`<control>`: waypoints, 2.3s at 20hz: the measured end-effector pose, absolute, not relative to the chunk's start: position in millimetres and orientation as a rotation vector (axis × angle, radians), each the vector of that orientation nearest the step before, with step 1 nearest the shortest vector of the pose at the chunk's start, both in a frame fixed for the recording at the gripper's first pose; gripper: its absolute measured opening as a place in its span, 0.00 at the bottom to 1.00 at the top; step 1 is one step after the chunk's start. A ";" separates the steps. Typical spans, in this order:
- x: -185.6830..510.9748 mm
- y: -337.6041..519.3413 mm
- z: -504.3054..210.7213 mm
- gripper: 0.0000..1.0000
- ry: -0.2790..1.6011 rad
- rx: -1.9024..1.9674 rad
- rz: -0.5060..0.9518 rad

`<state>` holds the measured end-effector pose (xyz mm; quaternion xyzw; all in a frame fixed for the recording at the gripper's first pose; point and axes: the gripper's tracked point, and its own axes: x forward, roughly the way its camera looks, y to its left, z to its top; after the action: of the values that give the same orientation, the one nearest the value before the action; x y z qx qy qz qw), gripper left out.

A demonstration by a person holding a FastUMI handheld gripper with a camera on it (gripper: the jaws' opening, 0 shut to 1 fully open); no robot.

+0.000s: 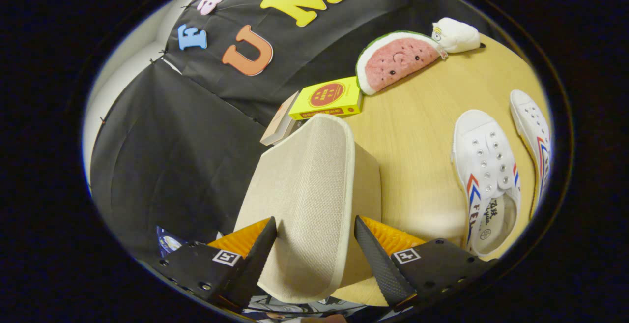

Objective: Open the storage box then place both shoes into the box .Put the left shoe in first, then the right shoe, with the right side of both shoes facing outward in a uniform manner.

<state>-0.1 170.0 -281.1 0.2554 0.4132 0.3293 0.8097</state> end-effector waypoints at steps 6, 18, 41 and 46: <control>2.5 156.0 -264.4 0.78 0.921 0.596 0.698; -0.7 158.3 -196.2 0.00 0.860 0.550 0.709; -63.0 392.2 -67.3 0.85 0.570 0.175 0.863; -51.2 383.4 -57.5 0.87 0.484 0.138 0.808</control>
<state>-51.2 383.4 -57.5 0.0665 0.2328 0.3891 0.8888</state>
